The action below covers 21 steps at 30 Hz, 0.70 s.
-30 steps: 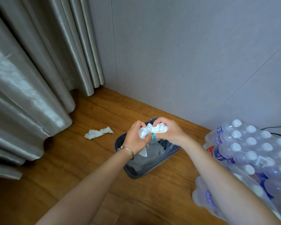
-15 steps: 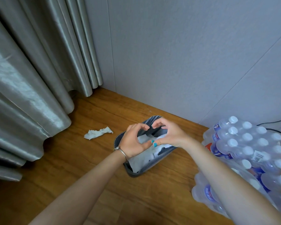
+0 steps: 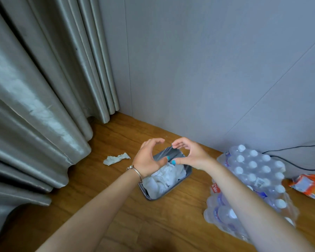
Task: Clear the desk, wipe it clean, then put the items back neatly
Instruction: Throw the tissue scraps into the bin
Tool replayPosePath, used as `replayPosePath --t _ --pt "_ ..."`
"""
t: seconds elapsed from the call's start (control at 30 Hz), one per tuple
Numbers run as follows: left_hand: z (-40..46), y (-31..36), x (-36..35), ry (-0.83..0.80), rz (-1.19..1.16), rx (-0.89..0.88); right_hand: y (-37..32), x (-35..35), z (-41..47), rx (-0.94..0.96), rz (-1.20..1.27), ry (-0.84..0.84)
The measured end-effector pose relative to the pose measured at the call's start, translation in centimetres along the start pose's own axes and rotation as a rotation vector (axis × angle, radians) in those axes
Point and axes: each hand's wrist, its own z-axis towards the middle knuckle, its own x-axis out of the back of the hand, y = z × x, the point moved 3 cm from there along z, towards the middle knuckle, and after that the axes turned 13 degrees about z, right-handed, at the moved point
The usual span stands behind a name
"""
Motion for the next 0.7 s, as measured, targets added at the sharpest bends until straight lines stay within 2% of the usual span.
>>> replayPosePath --t 0.1,0.23,0.37,0.5,0.57,0.7 --pt "0.6 4.9 5.7 0.026 -0.003 0.003 -6.7 1.8 -1.5 0.003 0.022 0.012" --pt "1.7 11.9 14.0 -0.056 0.073 -0.001 -16.4 4.2 -3.3 -0.035 0.031 -0.019" --pt "2.6 17.7 22.4 -0.302 0.321 0.064 -25.3 5.6 -4.7 -0.173 -0.067 -0.103" --pt "1.3 20.9 30.5 -0.664 0.609 0.256 -33.7 5.5 -6.1 -0.382 -0.187 -0.207" --pt "-0.1 21.7 34.1 -0.793 0.736 0.341 -36.8 4.9 -6.7 -0.459 -0.291 -0.258" --pt "-2.9 21.6 38.8 -0.919 0.716 0.499 -41.5 3.1 -8.6 -0.599 -0.424 -0.39"
